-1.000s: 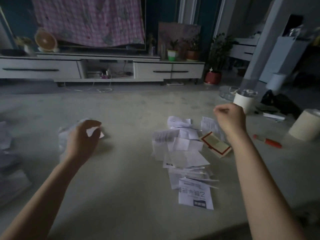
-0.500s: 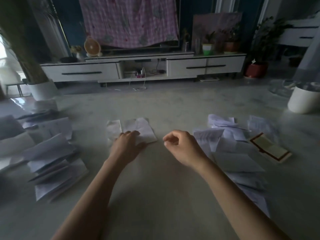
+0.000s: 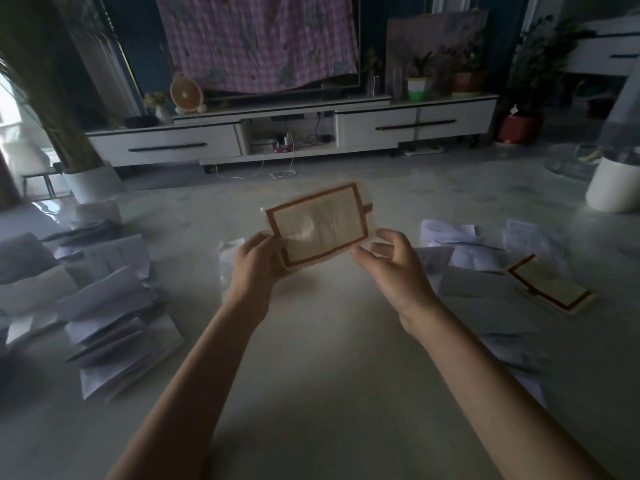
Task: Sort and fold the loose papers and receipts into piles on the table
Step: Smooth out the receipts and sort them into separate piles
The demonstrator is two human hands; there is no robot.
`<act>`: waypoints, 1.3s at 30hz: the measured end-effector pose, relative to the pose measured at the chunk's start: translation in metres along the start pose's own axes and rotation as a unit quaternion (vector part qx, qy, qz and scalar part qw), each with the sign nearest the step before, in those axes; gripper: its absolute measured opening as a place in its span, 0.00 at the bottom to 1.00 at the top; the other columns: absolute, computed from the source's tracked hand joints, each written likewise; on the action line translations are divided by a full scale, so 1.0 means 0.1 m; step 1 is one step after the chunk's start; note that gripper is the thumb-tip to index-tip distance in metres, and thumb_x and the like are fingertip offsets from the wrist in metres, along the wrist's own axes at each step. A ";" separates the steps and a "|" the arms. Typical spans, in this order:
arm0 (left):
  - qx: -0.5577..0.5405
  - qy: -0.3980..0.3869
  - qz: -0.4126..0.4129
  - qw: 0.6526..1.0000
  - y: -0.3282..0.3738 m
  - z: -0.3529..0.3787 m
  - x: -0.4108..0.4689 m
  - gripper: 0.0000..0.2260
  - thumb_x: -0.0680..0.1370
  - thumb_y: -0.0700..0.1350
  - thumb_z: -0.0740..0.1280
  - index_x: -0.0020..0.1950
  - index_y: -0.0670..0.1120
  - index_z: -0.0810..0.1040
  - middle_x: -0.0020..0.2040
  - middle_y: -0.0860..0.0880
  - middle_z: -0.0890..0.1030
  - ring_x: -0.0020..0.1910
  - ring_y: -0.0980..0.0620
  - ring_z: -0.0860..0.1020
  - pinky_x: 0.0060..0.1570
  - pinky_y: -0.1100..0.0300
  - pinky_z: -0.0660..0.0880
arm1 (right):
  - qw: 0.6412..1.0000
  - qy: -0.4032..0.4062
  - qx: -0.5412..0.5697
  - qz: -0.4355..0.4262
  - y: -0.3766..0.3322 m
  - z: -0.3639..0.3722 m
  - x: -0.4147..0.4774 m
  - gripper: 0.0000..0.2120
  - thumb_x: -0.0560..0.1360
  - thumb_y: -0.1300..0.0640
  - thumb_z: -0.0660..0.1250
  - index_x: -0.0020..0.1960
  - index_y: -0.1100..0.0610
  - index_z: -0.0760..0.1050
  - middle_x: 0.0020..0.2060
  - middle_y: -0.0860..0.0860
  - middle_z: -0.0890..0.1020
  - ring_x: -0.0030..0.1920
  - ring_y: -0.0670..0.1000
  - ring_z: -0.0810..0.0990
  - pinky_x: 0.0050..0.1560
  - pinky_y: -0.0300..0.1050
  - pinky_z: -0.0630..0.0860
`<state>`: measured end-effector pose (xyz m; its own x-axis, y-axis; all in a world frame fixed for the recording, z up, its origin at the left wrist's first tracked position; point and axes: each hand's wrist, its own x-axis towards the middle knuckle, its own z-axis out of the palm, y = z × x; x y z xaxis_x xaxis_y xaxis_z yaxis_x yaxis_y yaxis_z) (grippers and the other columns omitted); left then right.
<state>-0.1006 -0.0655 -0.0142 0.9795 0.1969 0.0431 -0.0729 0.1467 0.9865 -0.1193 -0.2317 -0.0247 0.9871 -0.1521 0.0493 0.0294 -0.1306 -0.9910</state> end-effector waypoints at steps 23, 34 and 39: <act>-0.233 -0.214 -0.089 0.945 -0.02 0.19 -0.18 0.24 0.80 0.56 0.50 0.58 0.41 0.77 0.54 0.41 0.81 0.52 0.45 0.80 0.57 0.49 0.73 | 0.889 0.103 -0.248 -0.371 -0.01 0.07 -0.06 0.15 0.69 0.70 0.58 0.50 0.64 0.81 0.51 0.60 0.76 0.49 0.49 0.75 0.55 0.26 0.67; -0.123 -0.145 -0.043 0.981 -0.11 0.22 -0.15 0.09 0.77 0.32 0.59 0.47 0.42 0.77 0.38 0.48 0.83 0.39 0.54 0.81 0.43 0.60 0.78 | 0.977 0.052 -0.076 -0.194 -0.13 0.04 -0.10 0.11 0.75 0.64 0.62 0.56 0.56 0.75 0.50 0.48 0.77 0.44 0.40 0.74 0.40 0.24 0.69; -0.110 -0.182 -0.030 0.977 -0.10 0.22 -0.18 0.08 0.75 0.33 0.61 0.49 0.41 0.77 0.42 0.47 0.83 0.43 0.51 0.81 0.47 0.58 0.79 | 0.998 0.007 -0.012 -0.068 -0.12 0.00 -0.03 0.06 0.73 0.64 0.66 0.42 0.53 0.74 0.34 0.47 0.76 0.35 0.45 0.74 0.28 0.33 0.70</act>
<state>-0.1133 -0.0915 -0.0219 0.9821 -0.1707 0.0790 -0.0124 0.3607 0.9326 -0.1231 -0.2298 -0.0132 0.9723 -0.1442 0.1841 0.1582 -0.1742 -0.9719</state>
